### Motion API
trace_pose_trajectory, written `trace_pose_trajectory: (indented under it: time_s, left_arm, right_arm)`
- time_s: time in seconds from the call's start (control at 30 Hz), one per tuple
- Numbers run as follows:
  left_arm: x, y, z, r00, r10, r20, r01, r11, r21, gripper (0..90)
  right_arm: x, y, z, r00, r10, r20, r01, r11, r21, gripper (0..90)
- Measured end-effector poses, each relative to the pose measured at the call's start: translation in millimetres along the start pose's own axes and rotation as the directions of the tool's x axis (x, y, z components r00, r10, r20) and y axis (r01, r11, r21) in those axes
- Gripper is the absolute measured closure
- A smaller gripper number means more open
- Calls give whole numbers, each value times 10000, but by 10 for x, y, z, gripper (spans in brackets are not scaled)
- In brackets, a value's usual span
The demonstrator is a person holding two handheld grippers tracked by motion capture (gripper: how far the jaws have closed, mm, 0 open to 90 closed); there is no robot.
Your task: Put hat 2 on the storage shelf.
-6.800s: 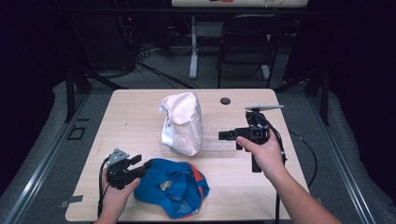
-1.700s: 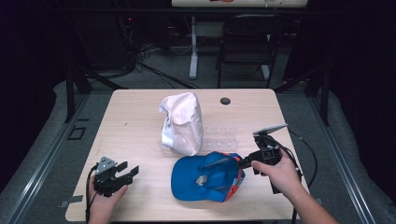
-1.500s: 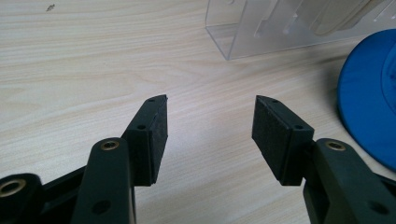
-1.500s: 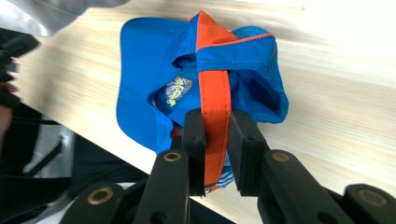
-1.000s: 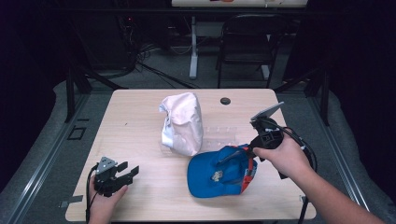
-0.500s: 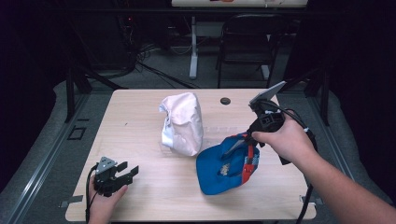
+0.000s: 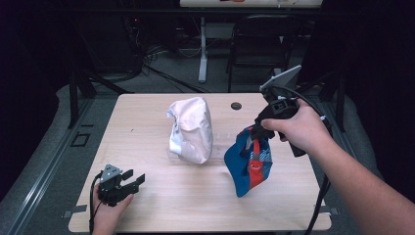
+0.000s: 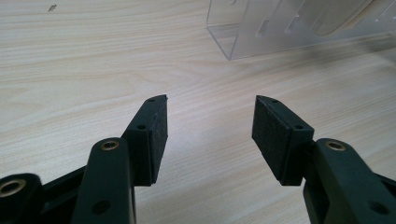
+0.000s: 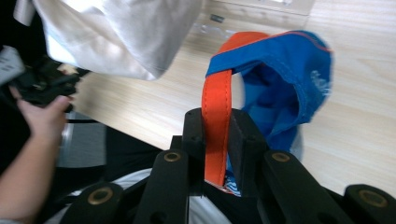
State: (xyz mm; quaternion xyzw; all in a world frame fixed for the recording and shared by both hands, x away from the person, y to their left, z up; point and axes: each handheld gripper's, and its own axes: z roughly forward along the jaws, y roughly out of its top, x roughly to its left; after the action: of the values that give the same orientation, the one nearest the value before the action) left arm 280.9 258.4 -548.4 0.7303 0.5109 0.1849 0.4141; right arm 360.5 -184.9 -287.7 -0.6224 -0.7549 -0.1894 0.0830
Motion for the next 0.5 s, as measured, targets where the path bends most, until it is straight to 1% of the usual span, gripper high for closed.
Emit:
trace_pose_trajectory:
  time_s: [0.07, 0.1, 0.17, 0.23, 0.3, 0.33, 0.37, 0.43, 0.47, 0.5]
  left_arm:
    - [1, 0, -4, 10000, -4, -5, 4, 10000, -7, 459]
    - [1, 1, -6, 10000, -3, -23, 3, 10000, 10, 459]
    - [2, 2, -7, 10000, -6, -35, 6, 10000, 2, 459]
    - [2, 2, -6, 10000, 0, -38, 0, 10000, 10, 459]
    - [-1, 2, -2, 10000, -5, -28, 5, 10000, -16, 459]
    - [-2, 2, -2, 10000, 5, -33, -6, 10000, -12, 459]
    - [-4, 3, -2, 10000, 6, -35, -6, 10000, -8, 459]
    - [-5, 3, -1, 10000, 9, -37, -9, 10000, -12, 459]
    - [-5, 2, 0, 10000, 3, -45, -4, 10000, -11, 459]
    - [-4, 2, 1, 10000, 4, -43, -4, 10000, -9, 459]
  right_arm:
    - [-47, 14, -39, 9988, 265, -406, -265, 9996, 28, 779]
    - [-86, 22, -68, 9970, 378, -680, -370, 9992, 127, 779]
    - [-172, 26, -106, 9867, 838, -1390, -846, 9964, 1, 779]
    - [-262, 25, -135, 9713, 1156, -2077, -1202, 9927, -98, 780]
    - [-348, 25, -155, 9490, 1434, -2807, -1528, 9882, -118, 780]
    - [-394, 26, -164, 9367, 1449, -3188, -1546, 9880, -50, 780]
    - [-424, 24, -162, 9209, 1570, -3568, -1712, 9852, -84, 780]
    - [-498, 24, -153, 8900, 1477, -4314, -1713, 9851, -161, 780]
    - [-515, 24, -143, 8705, 1522, -4680, -1868, 9820, -281, 780]
    - [-534, 24, -137, 8546, 1562, -4953, -1980, 9797, -326, 780]
